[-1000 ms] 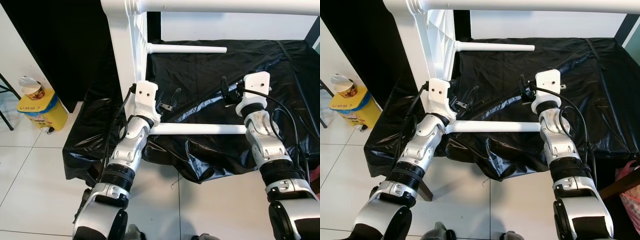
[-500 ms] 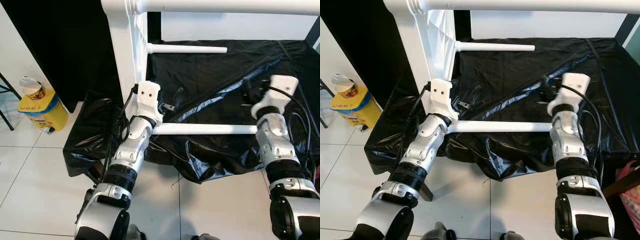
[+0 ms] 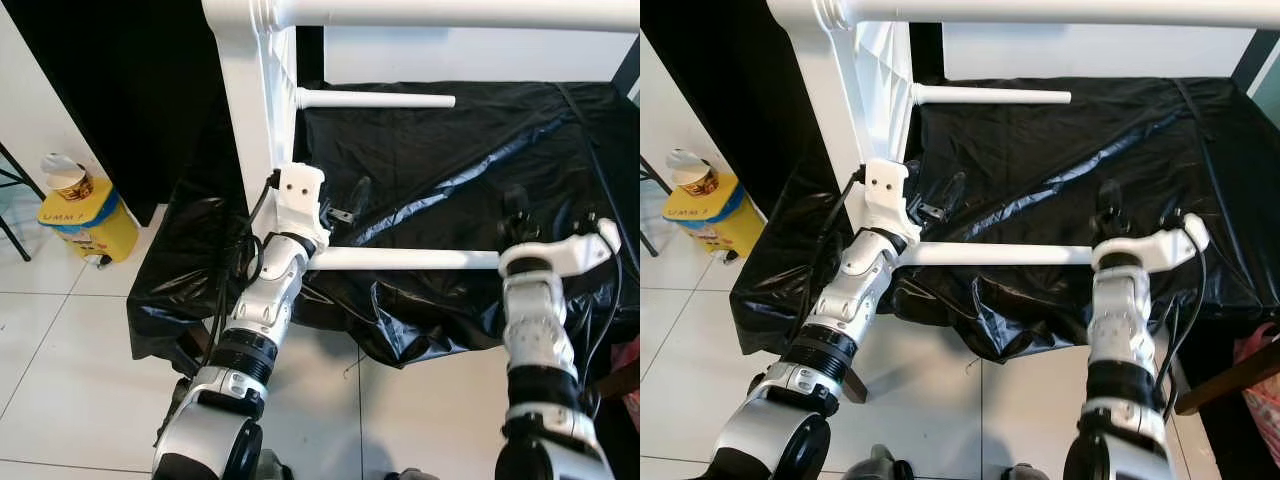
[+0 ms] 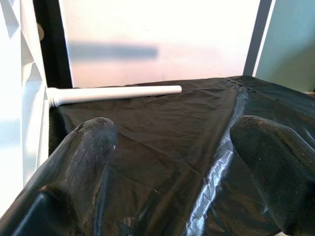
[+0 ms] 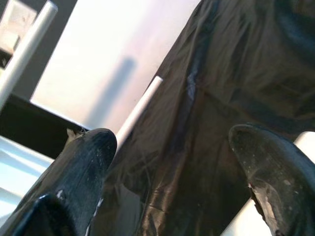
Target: Building children table
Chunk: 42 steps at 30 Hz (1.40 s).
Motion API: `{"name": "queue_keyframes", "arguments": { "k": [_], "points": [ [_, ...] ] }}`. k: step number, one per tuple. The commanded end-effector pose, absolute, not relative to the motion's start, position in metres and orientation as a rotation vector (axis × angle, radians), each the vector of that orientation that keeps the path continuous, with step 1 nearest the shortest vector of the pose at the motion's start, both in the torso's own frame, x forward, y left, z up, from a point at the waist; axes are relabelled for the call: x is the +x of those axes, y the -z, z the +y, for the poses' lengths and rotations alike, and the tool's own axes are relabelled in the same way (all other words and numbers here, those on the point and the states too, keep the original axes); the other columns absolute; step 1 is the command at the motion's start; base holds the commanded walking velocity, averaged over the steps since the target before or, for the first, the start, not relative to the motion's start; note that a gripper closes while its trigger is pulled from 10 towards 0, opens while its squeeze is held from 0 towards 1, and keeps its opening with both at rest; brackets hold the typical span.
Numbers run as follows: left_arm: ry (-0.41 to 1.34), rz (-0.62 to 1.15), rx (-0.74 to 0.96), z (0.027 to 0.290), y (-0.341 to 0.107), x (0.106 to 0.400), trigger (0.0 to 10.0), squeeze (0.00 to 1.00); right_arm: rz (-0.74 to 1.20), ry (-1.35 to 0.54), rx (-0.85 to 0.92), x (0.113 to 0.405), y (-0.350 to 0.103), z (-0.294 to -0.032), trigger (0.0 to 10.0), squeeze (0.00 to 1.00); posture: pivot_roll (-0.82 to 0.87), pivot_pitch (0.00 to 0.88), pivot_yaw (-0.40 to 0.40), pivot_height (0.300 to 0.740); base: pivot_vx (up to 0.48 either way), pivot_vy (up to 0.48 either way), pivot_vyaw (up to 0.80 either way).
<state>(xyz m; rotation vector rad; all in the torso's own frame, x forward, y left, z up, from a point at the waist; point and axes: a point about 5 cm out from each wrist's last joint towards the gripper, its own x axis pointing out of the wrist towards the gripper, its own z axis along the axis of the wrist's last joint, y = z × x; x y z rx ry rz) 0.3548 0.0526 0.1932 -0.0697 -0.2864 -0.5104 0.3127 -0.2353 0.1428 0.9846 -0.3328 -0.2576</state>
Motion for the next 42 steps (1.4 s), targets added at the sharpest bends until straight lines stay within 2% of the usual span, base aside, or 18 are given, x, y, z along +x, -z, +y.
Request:
{"name": "queue_keyframes", "arguments": {
  "k": [1,2,6,10,20,28,30,31,34,37,38,42],
  "points": [
    [0.527,-0.295,-0.05,0.049,-0.195,0.354,10.0,0.0,-0.373,0.237,1.009,0.311,-0.15,-0.237,10.0,0.0,0.0,0.038,-0.004,0.74,0.0,0.0,0.0],
    [0.527,-0.301,-0.048,0.047,-0.197,0.354,10.0,0.0,-0.379,0.238,1.025,0.307,-0.149,-0.237,10.0,0.0,0.05,0.044,-0.032,0.74,0.0,0.0,0.0],
    [0.523,-0.311,-0.052,0.045,-0.201,0.354,10.0,0.0,-0.384,0.235,1.061,0.304,-0.148,-0.237,10.0,0.0,0.08,0.047,-0.053,0.74,0.0,0.0,0.0],
    [0.503,-0.351,-0.049,0.039,-0.213,0.352,10.0,0.0,-0.365,0.206,1.152,0.299,-0.141,-0.231,10.0,0.0,0.18,0.055,-0.11,0.74,0.0,0.0,0.0],
    [0.474,-0.359,-0.029,0.048,-0.214,0.35,10.0,0.0,-0.334,0.199,1.187,0.297,-0.135,-0.23,10.0,0.0,0.21,0.063,-0.118,0.74,0.0,0.0,0.0],
    [0.461,-0.356,-0.024,0.055,-0.214,0.351,10.0,0.0,-0.346,0.188,1.17,0.293,-0.137,-0.235,10.0,0.0,0.18,0.06,-0.096,0.74,0.0,0.0,0.0],
    [0.471,-0.346,-0.028,0.055,-0.211,0.35,10.0,0.0,-0.346,0.152,1.024,0.296,-0.149,-0.236,10.0,0.0,0.13,0.059,-0.073,0.74,0.0,0.0,0.0],
    [0.471,-0.346,-0.028,0.055,-0.211,0.35,10.0,0.0,-0.346,0.152,1.024,0.296,-0.149,-0.236,10.0,0.0,0.13,0.059,-0.073,0.74,0.0,0.0,0.0],
    [0.5,-0.322,-0.035,0.053,-0.204,0.349,10.0,0.0,-0.354,0.119,0.855,0.304,-0.163,-0.242,10.0,0.0,0.07,0.071,-0.041,0.74,0.0,0.0,0.0],
    [0.528,-0.307,-0.031,0.05,-0.199,0.347,10.0,0.0,-0.359,0.128,0.775,0.307,-0.167,-0.248,10.0,0.0,0.05,0.075,-0.03,0.74,0.0,0.0,0.0],
    [0.557,-0.303,-0.036,0.046,-0.197,0.344,10.0,0.0,-0.341,0.122,0.675,0.308,-0.168,-0.249,10.0,0.0,0.04,0.079,-0.02,0.74,0.0,0.0,0.0],
    [0.599,-0.306,-0.045,0.041,-0.197,0.34,10.0,0.0,-0.33,0.122,0.577,0.307,-0.169,-0.246,10.0,0.0,0.03,0.081,-0.01,0.74,0.0,0.0,0.0]
  ]
}}
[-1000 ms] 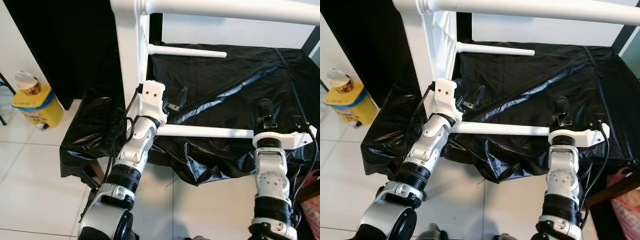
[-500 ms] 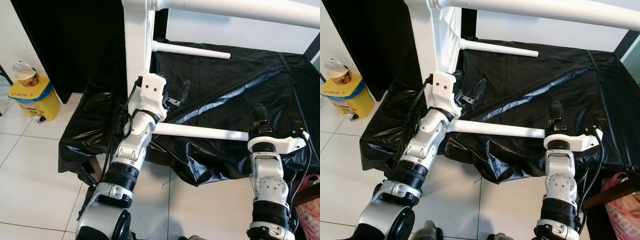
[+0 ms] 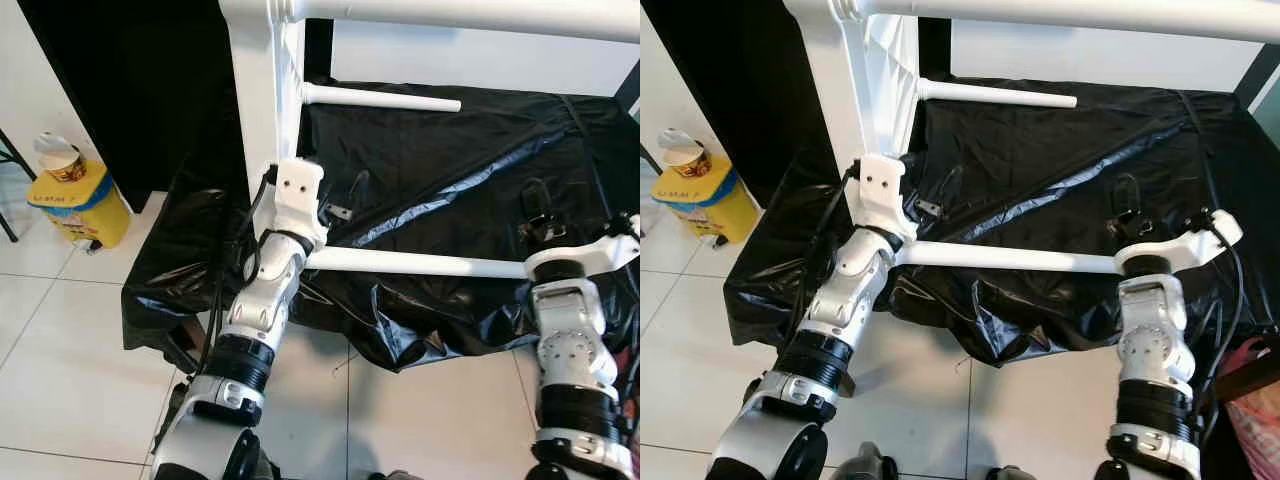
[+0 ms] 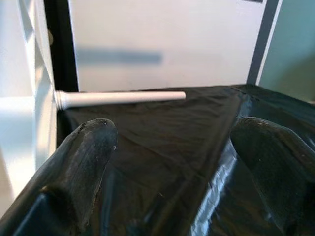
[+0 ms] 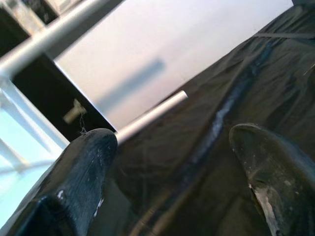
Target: Building children table
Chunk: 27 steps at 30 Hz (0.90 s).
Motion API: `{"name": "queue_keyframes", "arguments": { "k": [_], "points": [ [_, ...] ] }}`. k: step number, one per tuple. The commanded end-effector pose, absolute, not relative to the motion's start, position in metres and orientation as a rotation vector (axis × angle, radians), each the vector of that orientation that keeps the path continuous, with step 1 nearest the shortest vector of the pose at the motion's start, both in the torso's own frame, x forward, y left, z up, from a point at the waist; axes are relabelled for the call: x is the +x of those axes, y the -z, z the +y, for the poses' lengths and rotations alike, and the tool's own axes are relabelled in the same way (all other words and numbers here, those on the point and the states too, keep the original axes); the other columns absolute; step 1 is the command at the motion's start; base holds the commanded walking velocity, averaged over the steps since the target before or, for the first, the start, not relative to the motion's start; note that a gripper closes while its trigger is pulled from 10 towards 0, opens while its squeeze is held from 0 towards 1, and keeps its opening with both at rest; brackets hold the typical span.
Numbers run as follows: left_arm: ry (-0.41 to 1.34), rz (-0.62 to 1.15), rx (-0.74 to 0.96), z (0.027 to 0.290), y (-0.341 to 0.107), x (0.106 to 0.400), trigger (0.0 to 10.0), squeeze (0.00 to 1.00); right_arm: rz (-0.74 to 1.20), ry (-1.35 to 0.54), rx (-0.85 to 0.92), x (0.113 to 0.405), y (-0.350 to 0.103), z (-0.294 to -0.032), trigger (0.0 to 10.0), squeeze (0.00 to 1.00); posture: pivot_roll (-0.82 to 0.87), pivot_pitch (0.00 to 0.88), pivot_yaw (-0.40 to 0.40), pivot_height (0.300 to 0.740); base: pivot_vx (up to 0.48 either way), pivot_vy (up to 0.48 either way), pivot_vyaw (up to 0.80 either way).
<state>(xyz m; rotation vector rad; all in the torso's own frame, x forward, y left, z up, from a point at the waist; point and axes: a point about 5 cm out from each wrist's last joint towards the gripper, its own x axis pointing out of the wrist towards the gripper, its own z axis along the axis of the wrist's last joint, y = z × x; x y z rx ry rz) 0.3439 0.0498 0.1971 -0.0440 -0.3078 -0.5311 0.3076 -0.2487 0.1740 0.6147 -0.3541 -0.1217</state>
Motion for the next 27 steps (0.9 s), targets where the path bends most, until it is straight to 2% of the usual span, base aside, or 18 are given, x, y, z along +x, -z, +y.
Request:
{"name": "queue_keyframes", "arguments": {
  "k": [1,5,9,14,23,27],
  "points": [
    [0.608,-0.306,-0.047,0.04,-0.197,0.339,10.0,0.0,-0.329,0.123,0.557,0.307,-0.169,-0.245,10.0,0.0,0.03,0.081,-0.01,0.74,0.0,0.0,0.0],
    [0.752,-0.259,-0.026,0.025,-0.184,0.324,10.0,0.0,-0.252,0.136,0.195,0.314,-0.167,-0.226,10.0,0.0,0.01,0.077,0.008,0.74,0.0,0.0,0.0],
    [0.798,-0.219,0.002,0.021,-0.171,0.316,10.0,0.0,-0.247,0.09,0.088,0.316,-0.166,-0.21,10.0,0.0,0.0,0.075,0.013,0.74,0.0,0.0,0.0],
    [0.747,-0.189,0.028,0.026,-0.16,0.315,10.0,0.0,-0.251,0.065,0.057,0.317,-0.162,-0.196,10.0,0.0,-0.01,0.074,0.023,0.74,0.0,0.0,0.0],
    [0.681,-0.215,-0.026,0.044,-0.158,0.312,10.0,0.0,-0.257,0.054,-0.003,0.304,-0.153,-0.177,10.0,0.0,-0.06,0.059,0.038,0.74,0.0,0.0,0.0],
    [0.68,-0.227,0.059,0.05,-0.154,0.314,10.0,0.0,-0.263,0.079,-0.031,0.3,-0.148,-0.173,10.0,0.0,-0.06,0.057,0.042,0.74,0.0,0.0,0.0]
  ]
}}
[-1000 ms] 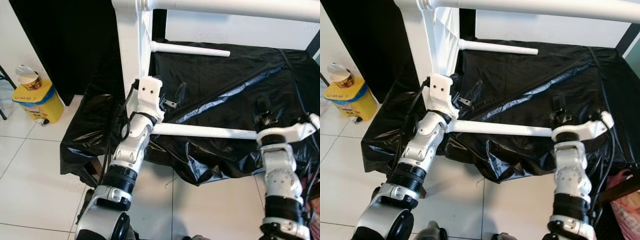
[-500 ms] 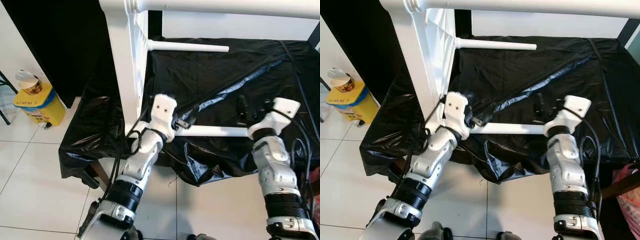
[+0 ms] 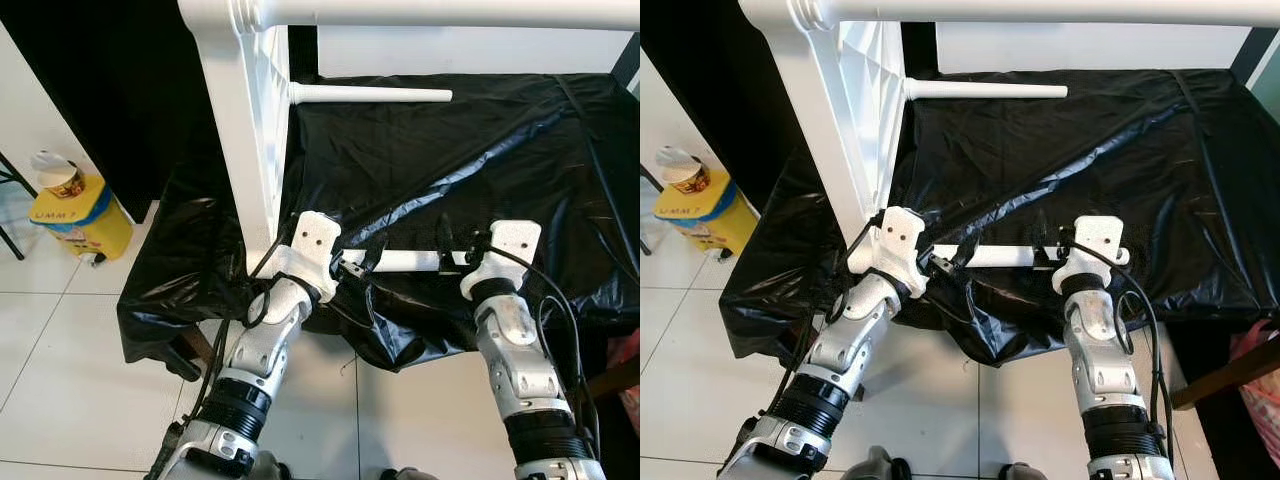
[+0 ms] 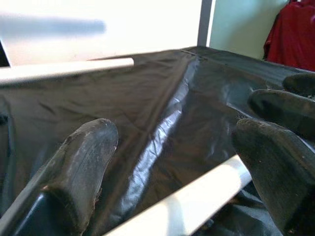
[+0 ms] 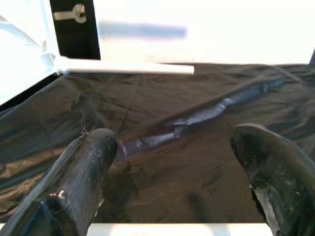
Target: Building children table
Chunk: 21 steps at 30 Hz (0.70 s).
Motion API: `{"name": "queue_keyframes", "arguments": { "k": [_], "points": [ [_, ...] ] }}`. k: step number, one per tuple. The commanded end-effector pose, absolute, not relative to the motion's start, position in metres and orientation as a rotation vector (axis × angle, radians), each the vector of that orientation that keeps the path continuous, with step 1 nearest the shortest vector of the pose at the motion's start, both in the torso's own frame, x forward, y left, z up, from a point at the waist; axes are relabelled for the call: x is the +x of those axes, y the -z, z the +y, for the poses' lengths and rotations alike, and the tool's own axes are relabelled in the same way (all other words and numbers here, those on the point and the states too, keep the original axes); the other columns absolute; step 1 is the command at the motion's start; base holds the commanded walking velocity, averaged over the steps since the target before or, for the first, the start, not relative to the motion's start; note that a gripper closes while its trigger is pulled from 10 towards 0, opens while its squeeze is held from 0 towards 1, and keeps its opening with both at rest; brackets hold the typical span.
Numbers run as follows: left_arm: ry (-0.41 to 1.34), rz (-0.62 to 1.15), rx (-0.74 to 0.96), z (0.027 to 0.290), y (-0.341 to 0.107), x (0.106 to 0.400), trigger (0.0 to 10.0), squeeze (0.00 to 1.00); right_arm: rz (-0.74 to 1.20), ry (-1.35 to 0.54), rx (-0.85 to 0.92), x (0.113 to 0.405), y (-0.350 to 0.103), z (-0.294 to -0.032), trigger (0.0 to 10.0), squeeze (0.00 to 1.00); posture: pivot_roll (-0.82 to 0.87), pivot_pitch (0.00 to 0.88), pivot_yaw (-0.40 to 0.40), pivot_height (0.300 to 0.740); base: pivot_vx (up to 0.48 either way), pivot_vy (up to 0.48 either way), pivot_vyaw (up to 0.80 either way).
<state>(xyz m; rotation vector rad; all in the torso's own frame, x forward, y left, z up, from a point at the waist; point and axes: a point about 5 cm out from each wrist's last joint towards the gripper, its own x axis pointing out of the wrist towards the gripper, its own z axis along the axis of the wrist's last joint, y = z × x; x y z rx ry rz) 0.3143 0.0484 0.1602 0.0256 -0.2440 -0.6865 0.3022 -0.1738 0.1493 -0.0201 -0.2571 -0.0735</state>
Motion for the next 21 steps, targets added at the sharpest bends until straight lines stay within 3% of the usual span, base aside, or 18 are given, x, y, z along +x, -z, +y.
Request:
{"name": "queue_keyframes", "arguments": {
  "k": [1,11,21],
  "points": [
    [0.682,-0.225,0.077,0.0503,-0.1532,0.3149,10.0,0.0,-0.262,0.083,-0.025,0.2997,-0.1475,-0.1728,10.0,0.0,-0.06,0.057,0.042,0.74,0.0,0.0,0.0],
    [0.688,-0.223,0.079,0.0439,-0.1551,0.316,10.0,0.0,-0.261,0.107,-0.028,0.2984,-0.1448,-0.172,10.0,0.0,-0.06,0.055,0.044,0.74,0.0,0.0,0.0],
    [0.699,-0.209,0.107,0.0429,-0.1512,0.316,10.0,0.0,-0.268,0.105,-0.047,0.2988,-0.1455,-0.1703,10.0,0.0,-0.06,0.055,0.05,0.74,0.0,-0.318,0.0]
  ]
}}
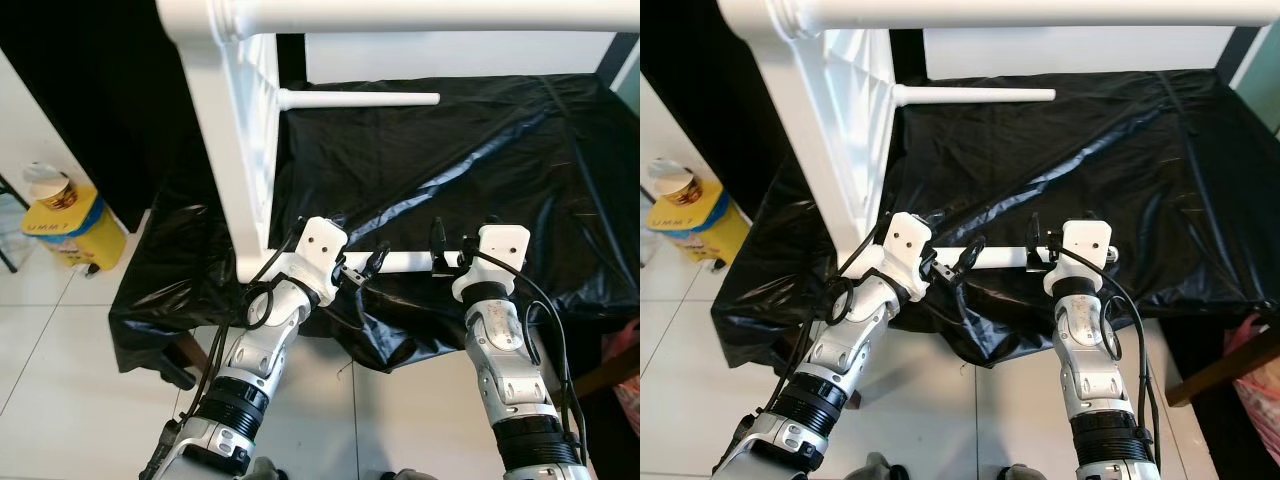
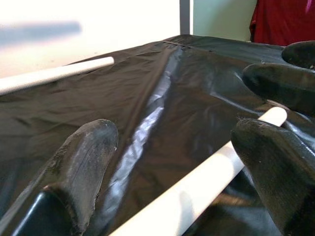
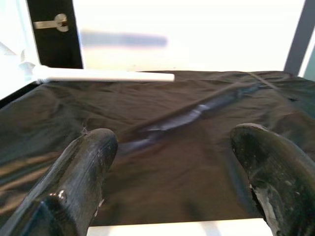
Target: Building children table
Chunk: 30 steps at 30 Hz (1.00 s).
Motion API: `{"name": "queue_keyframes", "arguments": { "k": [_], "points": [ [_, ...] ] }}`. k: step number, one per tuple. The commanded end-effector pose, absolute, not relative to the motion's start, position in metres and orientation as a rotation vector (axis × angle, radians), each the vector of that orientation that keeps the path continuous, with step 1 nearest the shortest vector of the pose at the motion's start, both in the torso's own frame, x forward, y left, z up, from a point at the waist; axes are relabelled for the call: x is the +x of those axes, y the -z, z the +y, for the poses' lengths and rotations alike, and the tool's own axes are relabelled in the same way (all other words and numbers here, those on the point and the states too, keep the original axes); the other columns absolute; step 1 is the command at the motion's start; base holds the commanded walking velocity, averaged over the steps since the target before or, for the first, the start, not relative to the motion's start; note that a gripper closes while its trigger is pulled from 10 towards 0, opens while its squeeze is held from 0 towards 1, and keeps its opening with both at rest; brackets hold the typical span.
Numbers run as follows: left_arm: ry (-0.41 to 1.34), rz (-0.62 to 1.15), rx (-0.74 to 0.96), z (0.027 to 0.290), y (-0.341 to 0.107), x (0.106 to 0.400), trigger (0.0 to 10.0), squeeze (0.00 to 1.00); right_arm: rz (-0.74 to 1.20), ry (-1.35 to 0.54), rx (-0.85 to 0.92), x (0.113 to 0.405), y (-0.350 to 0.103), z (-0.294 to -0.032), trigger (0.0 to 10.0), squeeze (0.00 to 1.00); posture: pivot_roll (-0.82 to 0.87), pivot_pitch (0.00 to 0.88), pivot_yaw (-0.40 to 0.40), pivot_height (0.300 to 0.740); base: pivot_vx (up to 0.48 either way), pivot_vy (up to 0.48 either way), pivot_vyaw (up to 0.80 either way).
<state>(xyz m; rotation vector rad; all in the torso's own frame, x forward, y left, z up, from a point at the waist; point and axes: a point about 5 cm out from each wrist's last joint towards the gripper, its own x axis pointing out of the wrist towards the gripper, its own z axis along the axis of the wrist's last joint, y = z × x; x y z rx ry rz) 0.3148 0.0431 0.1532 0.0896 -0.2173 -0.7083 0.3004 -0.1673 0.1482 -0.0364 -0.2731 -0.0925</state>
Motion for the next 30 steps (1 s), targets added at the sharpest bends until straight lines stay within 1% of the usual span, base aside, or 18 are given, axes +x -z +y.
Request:
{"name": "queue_keyframes", "arguments": {
  "k": [1,8,18,28,30],
  "points": [
    [0.697,-0.21,0.109,0.043,-0.151,0.316,10.0,0.0,-0.268,0.103,-0.048,0.299,-0.145,-0.17,10.0,0.0,-0.06,0.055,0.05,0.74,0.0,-0.326,0.0],
    [0.689,-0.21,0.11,0.045,-0.152,0.317,10.0,0.0,-0.268,0.089,-0.061,0.298,-0.145,-0.168,10.0,0.0,-0.06,0.057,0.046,0.74,0.0,-0.314,0.0],
    [0.57,-0.197,0.021,0.053,-0.155,0.322,10.0,0.0,-0.284,0.018,-0.101,0.298,-0.148,-0.157,10.0,0.0,-0.06,0.054,0.037,0.74,0.0,0.0,0.0],
    [0.519,-0.217,-0.02,0.066,-0.16,0.321,10.0,0.0,-0.302,-0.02,-0.141,0.294,-0.153,-0.156,10.0,0.0,-0.06,0.051,0.025,0.74,0.0,0.0,0.0],
    [0.515,-0.197,-0.056,0.072,-0.159,0.32,10.0,0.0,-0.306,-0.036,-0.152,0.293,-0.155,-0.156,10.0,0.0,-0.06,0.05,0.021,0.74,0.0,0.0,0.0]
  ]
}}
